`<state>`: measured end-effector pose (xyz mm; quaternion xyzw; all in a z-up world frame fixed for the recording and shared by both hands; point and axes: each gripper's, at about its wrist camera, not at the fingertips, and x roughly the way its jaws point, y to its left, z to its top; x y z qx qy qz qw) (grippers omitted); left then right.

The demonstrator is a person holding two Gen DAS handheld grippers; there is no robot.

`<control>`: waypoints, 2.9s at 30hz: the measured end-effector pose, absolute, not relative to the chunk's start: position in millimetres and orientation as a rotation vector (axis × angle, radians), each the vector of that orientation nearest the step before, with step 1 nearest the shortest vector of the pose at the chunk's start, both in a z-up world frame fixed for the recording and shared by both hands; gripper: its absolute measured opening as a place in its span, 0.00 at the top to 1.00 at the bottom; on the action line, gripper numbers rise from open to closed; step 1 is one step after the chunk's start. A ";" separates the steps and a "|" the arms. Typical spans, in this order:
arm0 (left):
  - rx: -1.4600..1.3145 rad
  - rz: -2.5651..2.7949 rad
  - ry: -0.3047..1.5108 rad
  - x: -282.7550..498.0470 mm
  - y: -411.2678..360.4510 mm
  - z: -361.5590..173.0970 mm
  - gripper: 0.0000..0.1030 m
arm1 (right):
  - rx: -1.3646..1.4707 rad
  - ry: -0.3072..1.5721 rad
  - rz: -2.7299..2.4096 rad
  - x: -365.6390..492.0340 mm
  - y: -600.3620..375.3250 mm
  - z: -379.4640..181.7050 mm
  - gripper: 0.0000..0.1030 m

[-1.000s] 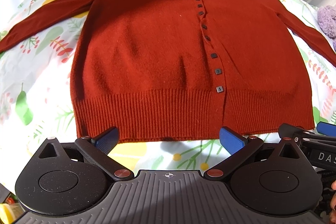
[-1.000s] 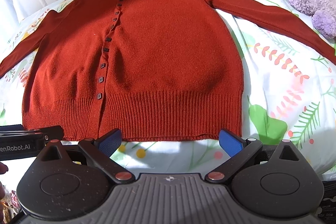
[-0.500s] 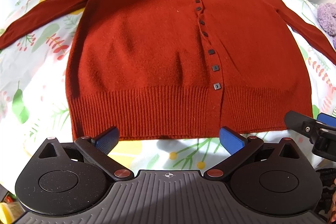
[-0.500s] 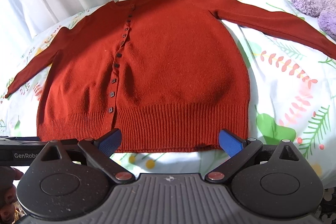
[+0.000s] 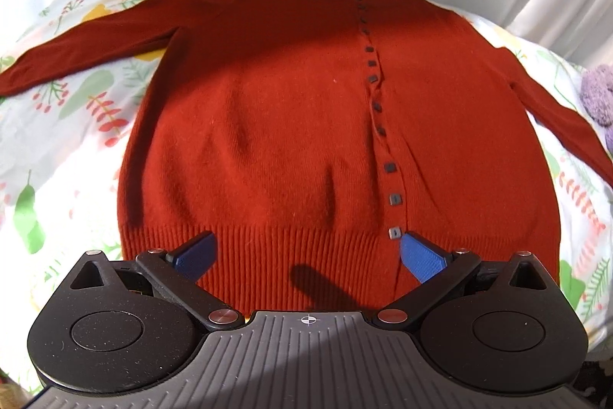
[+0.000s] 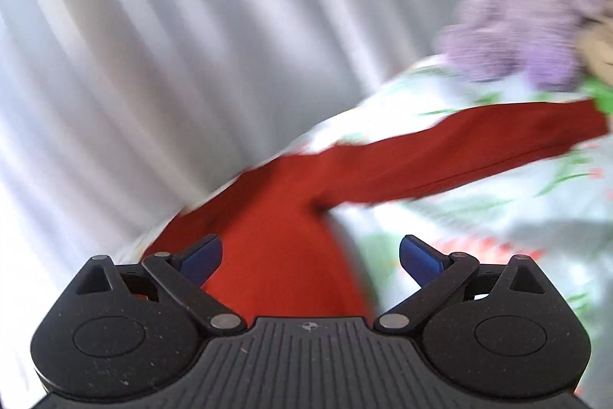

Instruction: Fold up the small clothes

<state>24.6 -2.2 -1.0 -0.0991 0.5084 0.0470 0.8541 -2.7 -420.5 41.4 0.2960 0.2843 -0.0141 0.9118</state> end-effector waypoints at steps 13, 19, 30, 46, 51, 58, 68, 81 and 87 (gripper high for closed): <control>-0.342 0.148 1.102 61.3 -3.3 -15.1 0.00 | 1.144 0.501 -0.519 20.8 -614.4 -60.1 0.76; -0.331 0.123 1.107 79.9 -12.7 -16.4 0.00 | 1.211 0.486 -0.504 30.4 -619.0 -70.5 0.84; -0.378 0.069 1.088 98.8 -2.4 -11.1 0.00 | 1.201 0.519 -0.560 26.7 -614.9 -62.3 0.82; -0.510 -0.219 0.884 135.1 22.8 2.8 0.00 | 0.686 0.409 -0.053 93.7 -480.7 48.2 0.93; -0.612 -0.270 0.884 168.8 35.5 -24.9 0.01 | 0.377 0.590 0.451 114.3 -330.5 48.9 0.85; -0.761 -0.234 1.011 183.2 59.6 -70.5 0.13 | 0.430 0.909 0.468 114.6 -291.4 -22.4 0.81; -0.724 -0.230 1.080 194.7 50.2 -82.9 0.91 | 0.600 0.964 0.354 108.7 -323.7 -50.6 0.81; -0.386 -0.046 0.786 219.4 83.1 -4.3 0.95 | 0.527 0.949 0.254 106.5 -333.4 -48.0 0.81; -0.405 0.018 0.917 243.0 109.5 -49.2 0.91 | 0.508 0.951 0.222 110.9 -335.2 -45.8 0.81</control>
